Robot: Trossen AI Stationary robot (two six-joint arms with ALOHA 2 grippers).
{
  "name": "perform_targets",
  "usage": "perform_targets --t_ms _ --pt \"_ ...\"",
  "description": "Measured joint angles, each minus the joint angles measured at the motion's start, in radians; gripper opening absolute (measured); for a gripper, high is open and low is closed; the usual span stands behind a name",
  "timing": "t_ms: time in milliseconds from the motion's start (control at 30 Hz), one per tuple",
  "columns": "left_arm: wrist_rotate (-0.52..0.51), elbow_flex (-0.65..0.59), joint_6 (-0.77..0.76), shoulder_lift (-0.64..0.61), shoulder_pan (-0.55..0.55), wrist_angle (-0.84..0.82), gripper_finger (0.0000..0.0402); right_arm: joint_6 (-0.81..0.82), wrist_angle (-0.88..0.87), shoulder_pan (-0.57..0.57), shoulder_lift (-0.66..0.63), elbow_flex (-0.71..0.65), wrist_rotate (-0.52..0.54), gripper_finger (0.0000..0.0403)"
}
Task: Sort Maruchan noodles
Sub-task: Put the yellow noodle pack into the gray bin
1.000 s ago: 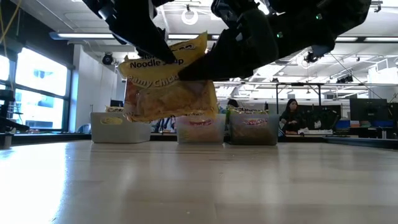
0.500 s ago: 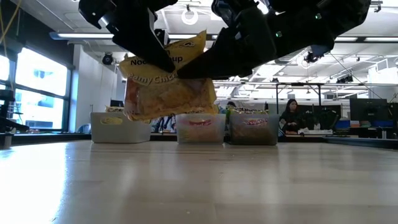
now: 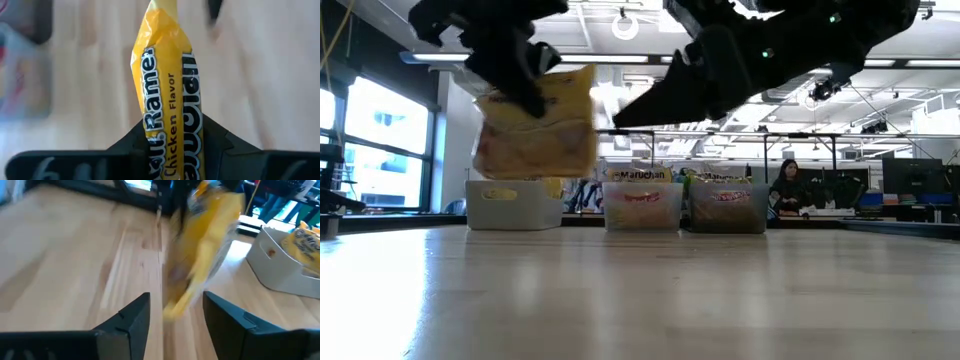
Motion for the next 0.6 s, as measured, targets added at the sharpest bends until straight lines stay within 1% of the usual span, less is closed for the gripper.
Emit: perform_targets --t_ms 100,167,300,433,600 --pt "-0.003 0.0 0.071 -0.056 0.049 -0.098 0.0079 -0.025 -0.056 0.009 -0.026 0.0 0.043 0.0166" --pt "-0.002 0.0 0.113 -0.095 0.097 -0.169 0.0079 -0.024 -0.091 0.012 -0.048 0.0 0.046 0.0162" --pt "0.022 0.0 0.192 -0.158 0.24 -0.262 0.0079 -0.016 -0.133 0.017 -0.067 0.0 0.047 0.0148" --pt "0.035 0.0 0.345 -0.197 0.396 -0.294 0.0079 -0.016 -0.146 0.017 -0.067 0.0 0.048 0.0134" --pt "0.058 0.0 0.578 -0.209 0.61 -0.294 0.0079 -0.013 -0.16 0.017 -0.067 0.0 0.047 0.0129"
